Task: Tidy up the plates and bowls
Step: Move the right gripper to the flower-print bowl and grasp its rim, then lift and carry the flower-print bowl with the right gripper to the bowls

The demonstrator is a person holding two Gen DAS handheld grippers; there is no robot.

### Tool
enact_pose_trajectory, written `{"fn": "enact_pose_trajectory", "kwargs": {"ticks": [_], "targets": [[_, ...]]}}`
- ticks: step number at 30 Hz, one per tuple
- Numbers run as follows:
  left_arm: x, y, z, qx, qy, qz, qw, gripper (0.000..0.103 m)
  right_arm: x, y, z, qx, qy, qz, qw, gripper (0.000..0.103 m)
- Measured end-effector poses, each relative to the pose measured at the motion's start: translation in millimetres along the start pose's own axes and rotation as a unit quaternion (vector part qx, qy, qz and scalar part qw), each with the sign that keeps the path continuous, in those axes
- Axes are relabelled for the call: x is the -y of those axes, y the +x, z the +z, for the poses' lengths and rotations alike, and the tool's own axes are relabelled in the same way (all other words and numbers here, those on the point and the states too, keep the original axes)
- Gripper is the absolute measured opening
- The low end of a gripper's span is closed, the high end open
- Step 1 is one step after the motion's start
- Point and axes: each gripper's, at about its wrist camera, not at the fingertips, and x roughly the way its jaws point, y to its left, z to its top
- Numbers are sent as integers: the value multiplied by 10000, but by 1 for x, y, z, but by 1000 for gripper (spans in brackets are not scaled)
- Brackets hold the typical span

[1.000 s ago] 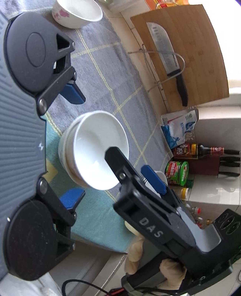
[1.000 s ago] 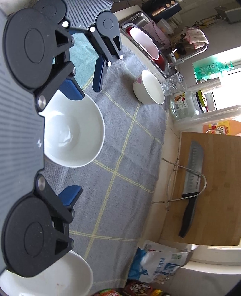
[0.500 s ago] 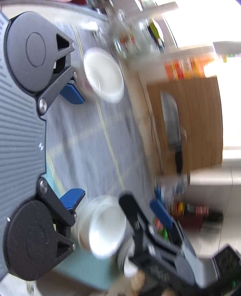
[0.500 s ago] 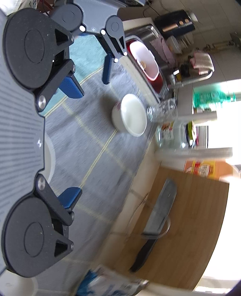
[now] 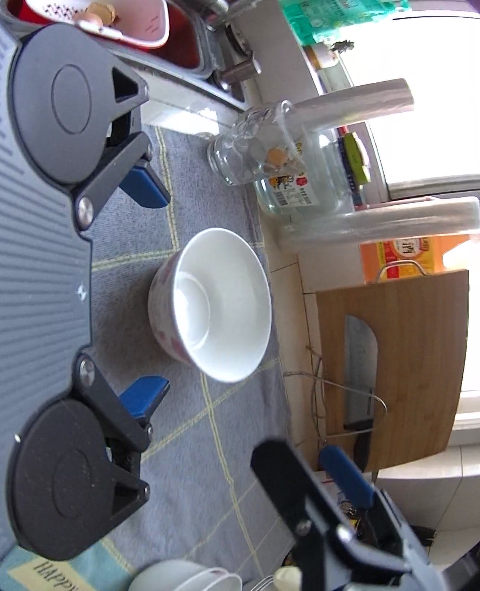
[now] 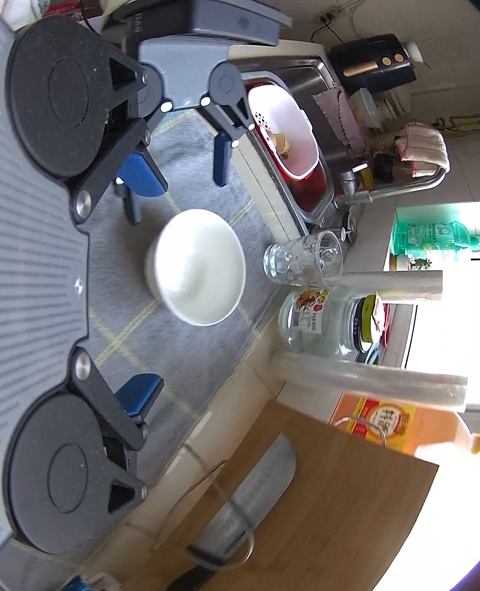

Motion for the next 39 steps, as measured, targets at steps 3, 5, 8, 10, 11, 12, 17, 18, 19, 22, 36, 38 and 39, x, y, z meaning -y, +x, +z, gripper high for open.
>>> {"fn": "enact_pose_trajectory", "kwargs": {"ticks": [3, 5, 8, 10, 11, 12, 17, 18, 19, 22, 36, 38, 39], "targets": [[-2, 9, -1, -1, 6, -75, 10000, 97, 3, 22, 11, -120, 48, 54, 9999, 103], [-2, 13, -1, 6, 19, -106, 9999, 97, 6, 35, 17, -231, 94, 132, 9996, 102], [-2, 16, 3, 68, 36, -218, 9997, 97, 8, 52, 24, -358, 132, 199, 9991, 101], [-1, 20, 5, 81, 90, -239, 9996, 97, 11, 60, 27, -410, 152, 203, 9988, 101], [-2, 21, 5, 86, 97, -241, 9996, 97, 12, 64, 29, -442, 165, 220, 9986, 100], [-2, 23, 6, 85, 97, -262, 9996, 97, 14, 69, 30, -470, 184, 232, 9985, 100], [-3, 28, 7, 112, 87, -384, 9992, 96, 20, 87, 35, -587, 306, 287, 9974, 92], [-3, 28, 7, 128, 87, -410, 9990, 96, 21, 89, 36, -594, 325, 300, 9973, 91], [-3, 28, 7, 134, 96, -438, 9989, 95, 22, 91, 37, -609, 339, 318, 9971, 90], [-3, 28, 8, 160, 132, -486, 9986, 95, 24, 96, 39, -637, 360, 368, 9966, 86], [-6, 31, 9, 141, 124, -582, 9981, 93, 29, 107, 40, -711, 515, 560, 9946, 70], [-6, 31, 9, 118, 144, -573, 9982, 93, 30, 107, 40, -703, 558, 586, 9942, 70], [-6, 31, 10, 103, 164, -565, 9982, 92, 30, 106, 40, -697, 572, 596, 9941, 70]]}}
